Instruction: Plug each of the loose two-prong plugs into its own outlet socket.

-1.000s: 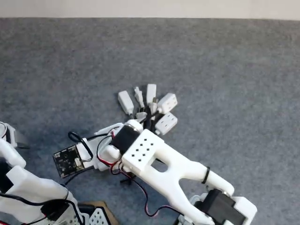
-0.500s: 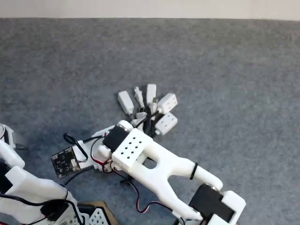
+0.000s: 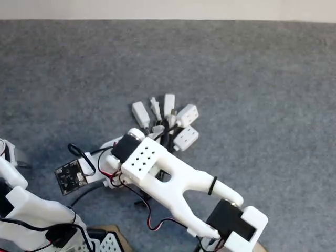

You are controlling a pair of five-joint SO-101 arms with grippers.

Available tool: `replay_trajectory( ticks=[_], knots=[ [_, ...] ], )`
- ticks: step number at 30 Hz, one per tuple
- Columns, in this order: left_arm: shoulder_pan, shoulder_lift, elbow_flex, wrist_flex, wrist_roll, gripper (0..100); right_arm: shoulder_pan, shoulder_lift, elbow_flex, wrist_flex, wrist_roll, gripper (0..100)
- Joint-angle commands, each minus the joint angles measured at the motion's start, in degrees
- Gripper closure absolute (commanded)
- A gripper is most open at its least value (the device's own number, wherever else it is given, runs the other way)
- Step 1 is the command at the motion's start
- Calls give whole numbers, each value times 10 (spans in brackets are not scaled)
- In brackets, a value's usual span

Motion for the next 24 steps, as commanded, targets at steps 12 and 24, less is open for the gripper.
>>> replay_trajectory(
  ticks=[12, 24],
  knots=[
    [-6, -2, -6, -7, -27, 702, 15, -34, -77, 64, 8, 992],
    [-6, -2, -6, -7, -27, 702, 22, -40, -68, 27, 8, 992]
  ],
)
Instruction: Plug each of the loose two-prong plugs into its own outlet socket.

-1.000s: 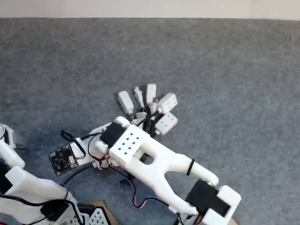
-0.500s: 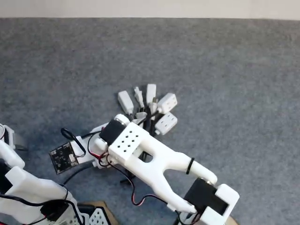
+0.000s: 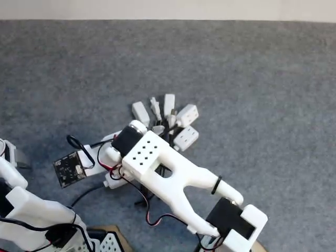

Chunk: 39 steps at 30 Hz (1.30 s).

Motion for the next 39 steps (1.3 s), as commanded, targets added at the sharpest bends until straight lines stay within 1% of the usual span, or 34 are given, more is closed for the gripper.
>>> replay_trajectory(
  ticks=[1, 6, 9, 16, 20, 27, 34, 39],
  knots=[
    [-7, -2, -5, -7, -6, 702, 9, -41, 1, -28, 7, 992],
    [-7, -2, -1, -7, -7, 702, 9, -41, 68, -86, 5, 992],
    [-7, -2, 6, -8, -7, 702, 10, -41, 97, -97, 5, 992],
    [-6, -2, 6, -8, -7, 702, 9, -41, 102, -98, 6, 992],
    [-6, -2, 6, -8, -7, 703, 6, -35, 109, -119, 4, 992],
    [-6, -2, 6, -8, -7, 703, 5, 40, 110, -124, 3, 992],
    [-6, -2, 6, -8, -7, 703, -2, 45, 116, -175, -21, 992],
    [-6, -2, 6, -8, -7, 704, -10, 44, 125, -179, -21, 992]
  ],
)
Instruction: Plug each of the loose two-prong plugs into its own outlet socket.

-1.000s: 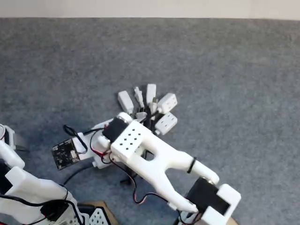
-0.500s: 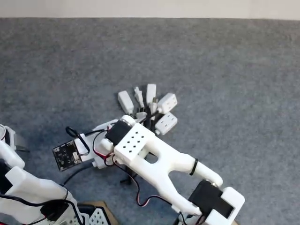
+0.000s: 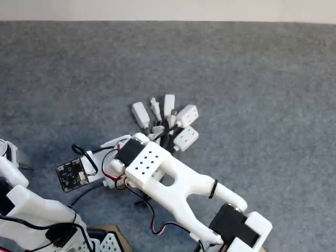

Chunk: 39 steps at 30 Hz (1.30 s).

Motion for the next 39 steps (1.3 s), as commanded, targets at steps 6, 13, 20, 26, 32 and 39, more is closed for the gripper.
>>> replay_trajectory(
  ticks=[6, 13, 20, 26, 32, 39],
  knots=[
    [-6, -2, -4, -4, -7, 704, -16, 14, 18, -20, -1, 992],
    [-6, -2, -4, -4, -7, 704, -26, 11, 27, -17, 0, 992],
    [-6, -2, -4, -4, -7, 704, -30, -5, 44, -19, -3, 992],
    [-6, -2, -4, -4, -5, 704, -28, -74, 45, -17, -38, 992],
    [-1, -2, -4, -4, -4, 704, 33, -191, 51, 30, -166, 992],
    [25, -4, 0, 18, -3, 705, 180, -369, 63, 87, -285, 992]
  ],
)
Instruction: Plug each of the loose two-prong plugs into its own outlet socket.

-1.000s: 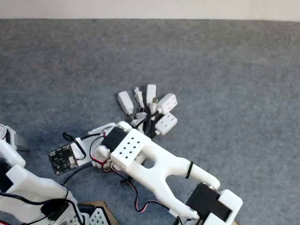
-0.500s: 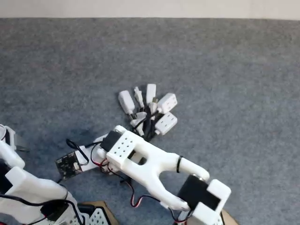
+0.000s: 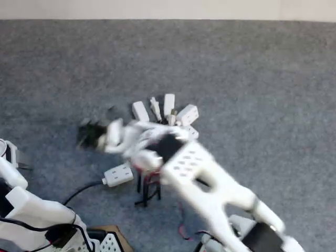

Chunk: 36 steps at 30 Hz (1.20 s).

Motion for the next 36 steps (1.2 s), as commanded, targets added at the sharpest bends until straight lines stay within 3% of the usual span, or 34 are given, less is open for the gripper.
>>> replay_trajectory(
  ticks=[1, 3, 7, 11, 14, 19, 26, 31, 36],
  knots=[
    [20, -6, 4, 26, -2, 705, 95, -78, 26, 37, -43, 992],
    [30, -7, 10, 57, -2, 705, 151, -78, 71, 27, -53, 992],
    [75, -8, 7, 163, 18, 705, 241, -78, 200, -88, -55, 992],
    [161, -9, -24, 266, 146, 705, 283, -78, 305, -196, -84, 991],
    [225, -10, -51, 280, 258, 705, 313, -78, 350, -224, -109, 939],
    [298, -58, -69, 213, 419, 705, 362, -84, 376, -254, -112, 766],
    [347, -181, -67, 139, 613, 705, 400, -82, 379, -260, -87, 745],
    [347, -216, 3, 70, 671, 704, 421, -78, 389, -233, 89, 746],
    [336, -226, 70, -22, 695, 704, 429, -78, 378, -153, 120, 795]
  ],
)
